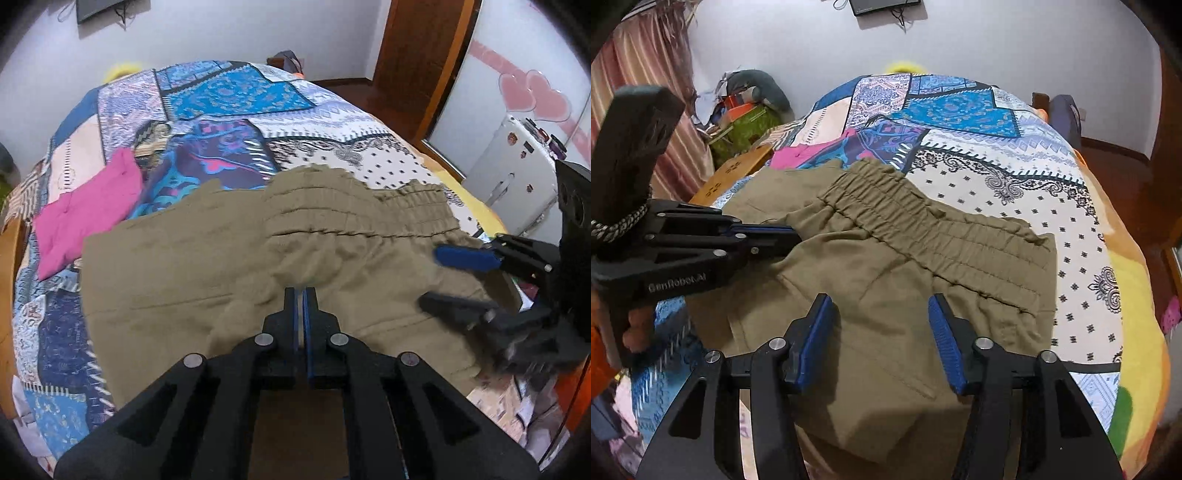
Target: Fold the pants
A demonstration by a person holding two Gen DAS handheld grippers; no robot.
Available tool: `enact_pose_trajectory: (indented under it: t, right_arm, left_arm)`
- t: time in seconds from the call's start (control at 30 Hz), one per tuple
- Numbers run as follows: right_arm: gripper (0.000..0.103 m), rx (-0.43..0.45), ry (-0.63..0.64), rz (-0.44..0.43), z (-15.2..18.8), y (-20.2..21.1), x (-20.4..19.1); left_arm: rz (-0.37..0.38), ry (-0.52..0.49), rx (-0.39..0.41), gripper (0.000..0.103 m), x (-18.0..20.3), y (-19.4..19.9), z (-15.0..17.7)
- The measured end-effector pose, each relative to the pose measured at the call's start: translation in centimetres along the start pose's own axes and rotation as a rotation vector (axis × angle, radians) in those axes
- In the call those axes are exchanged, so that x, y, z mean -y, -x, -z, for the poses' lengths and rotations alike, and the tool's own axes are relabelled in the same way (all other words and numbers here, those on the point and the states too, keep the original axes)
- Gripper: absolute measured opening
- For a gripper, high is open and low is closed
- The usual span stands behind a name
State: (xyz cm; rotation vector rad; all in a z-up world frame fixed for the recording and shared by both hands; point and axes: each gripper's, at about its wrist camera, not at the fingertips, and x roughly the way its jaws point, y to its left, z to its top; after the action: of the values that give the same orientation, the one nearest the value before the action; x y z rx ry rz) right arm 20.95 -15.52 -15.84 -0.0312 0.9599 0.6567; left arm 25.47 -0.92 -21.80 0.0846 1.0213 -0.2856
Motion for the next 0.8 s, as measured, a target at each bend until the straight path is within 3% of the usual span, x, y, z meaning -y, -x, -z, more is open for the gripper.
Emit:
enact_pose_trajectory:
  t: [0.07,0.2,0.33,0.4,0.43,0.5,0.57,0.67,0.8]
  right_arm:
    - [0.049,-0.007,-0.011,0.029,0.4,0.4,0.8]
    - [0.048,-0.017,-0.079,0.016,1.6,1.4,3.1]
    - [0.048,-0.017,-0.086,0.025,1.7,2.5,2.9]
    - [0.051,0.008,-0.098,0.038,1.5,3.7,2.9]
    - [0.054,0.020,-0.100,0.056,1.5,4.3,3.0]
    - [0.068,0.044,-0.106,0.097,1.4,5.5,3.4]
    - [0.070,0.060,-0.114,0.119,1.5,6.4,4.0]
    - [0.071,0.050,-0.145,0.132,1.9,7.0,5.2]
    - [0.071,-0.005,-0.194,0.135,3.2,6.2,6.6]
  left_arm:
    - [-0.036,0.014,0.001,0.006,-1.0,0.2,0.5]
    - [0.016,0.057,-0.008,0.006,-2.5,0.8,1.3]
    - [-0.012,0.048,-0.011,0.006,-2.2,2.1,1.8]
    - [-0.082,0.036,0.000,0.014,-2.3,3.2,1.9]
    - [-0.101,0.036,0.011,0.023,-2.6,3.9,1.9]
    - [-0.118,0.063,0.046,0.041,-3.8,5.3,2.0]
    - [-0.141,0.095,0.079,0.057,-5.1,6.5,2.3]
    - [-0.164,0.151,0.084,0.068,-7.5,7.5,3.0]
    - [-0.106,0.236,0.035,0.074,-9.7,6.6,4.2]
